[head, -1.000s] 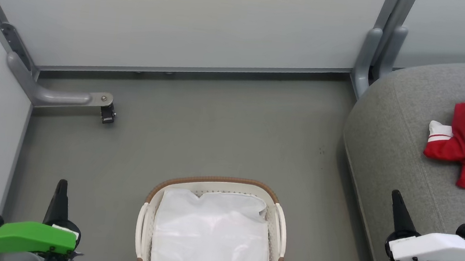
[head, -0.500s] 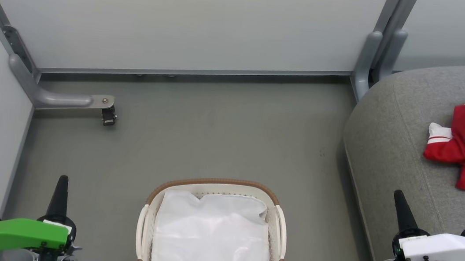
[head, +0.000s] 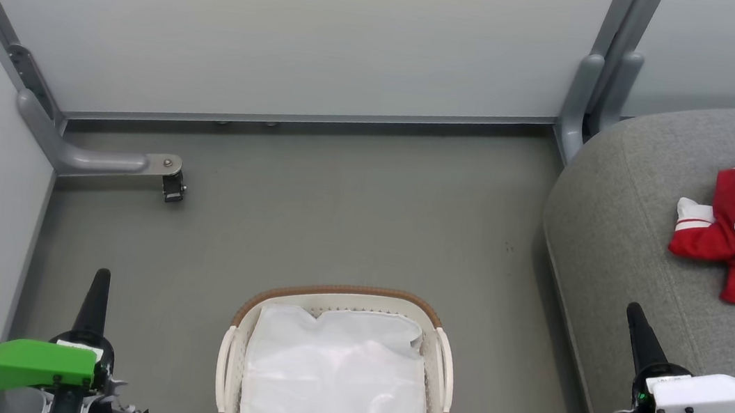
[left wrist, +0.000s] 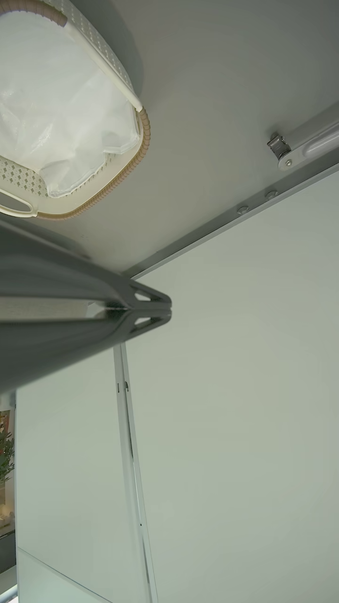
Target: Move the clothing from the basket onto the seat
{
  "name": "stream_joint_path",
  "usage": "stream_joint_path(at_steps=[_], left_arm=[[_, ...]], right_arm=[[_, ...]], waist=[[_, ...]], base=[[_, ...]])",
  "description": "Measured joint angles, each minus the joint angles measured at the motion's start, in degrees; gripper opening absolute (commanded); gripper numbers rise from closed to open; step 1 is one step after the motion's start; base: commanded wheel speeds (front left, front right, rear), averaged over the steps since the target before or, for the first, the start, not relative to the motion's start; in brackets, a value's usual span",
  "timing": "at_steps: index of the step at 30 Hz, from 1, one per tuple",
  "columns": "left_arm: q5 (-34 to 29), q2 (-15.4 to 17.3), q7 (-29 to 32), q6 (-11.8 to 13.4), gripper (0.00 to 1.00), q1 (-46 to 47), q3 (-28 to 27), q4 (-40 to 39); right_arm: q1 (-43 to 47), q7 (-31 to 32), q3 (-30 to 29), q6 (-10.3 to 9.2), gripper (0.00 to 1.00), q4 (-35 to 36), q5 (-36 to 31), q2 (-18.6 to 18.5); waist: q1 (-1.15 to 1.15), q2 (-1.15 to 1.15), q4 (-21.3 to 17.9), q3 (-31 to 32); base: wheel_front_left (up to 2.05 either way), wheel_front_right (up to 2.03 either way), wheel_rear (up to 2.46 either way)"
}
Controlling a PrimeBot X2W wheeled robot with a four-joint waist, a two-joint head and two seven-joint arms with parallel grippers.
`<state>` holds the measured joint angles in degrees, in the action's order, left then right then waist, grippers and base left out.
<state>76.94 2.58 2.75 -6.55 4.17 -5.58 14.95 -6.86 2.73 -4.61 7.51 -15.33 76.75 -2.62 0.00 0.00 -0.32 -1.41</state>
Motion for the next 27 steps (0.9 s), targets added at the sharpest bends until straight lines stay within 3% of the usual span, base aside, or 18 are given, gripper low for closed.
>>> stream_joint_path(at_steps=[27], left_arm=[[12.2,0.1,3.1,-0.6,0.0,1.2,-0.7,-0.6]], right_arm=[[0.3,3.0,-1.5,-0.02,0.0,1.0,12.2,-0.1]], waist=[[0.0,0.0,0.2,0.9]], base=[[0.0,0.0,0.0]])
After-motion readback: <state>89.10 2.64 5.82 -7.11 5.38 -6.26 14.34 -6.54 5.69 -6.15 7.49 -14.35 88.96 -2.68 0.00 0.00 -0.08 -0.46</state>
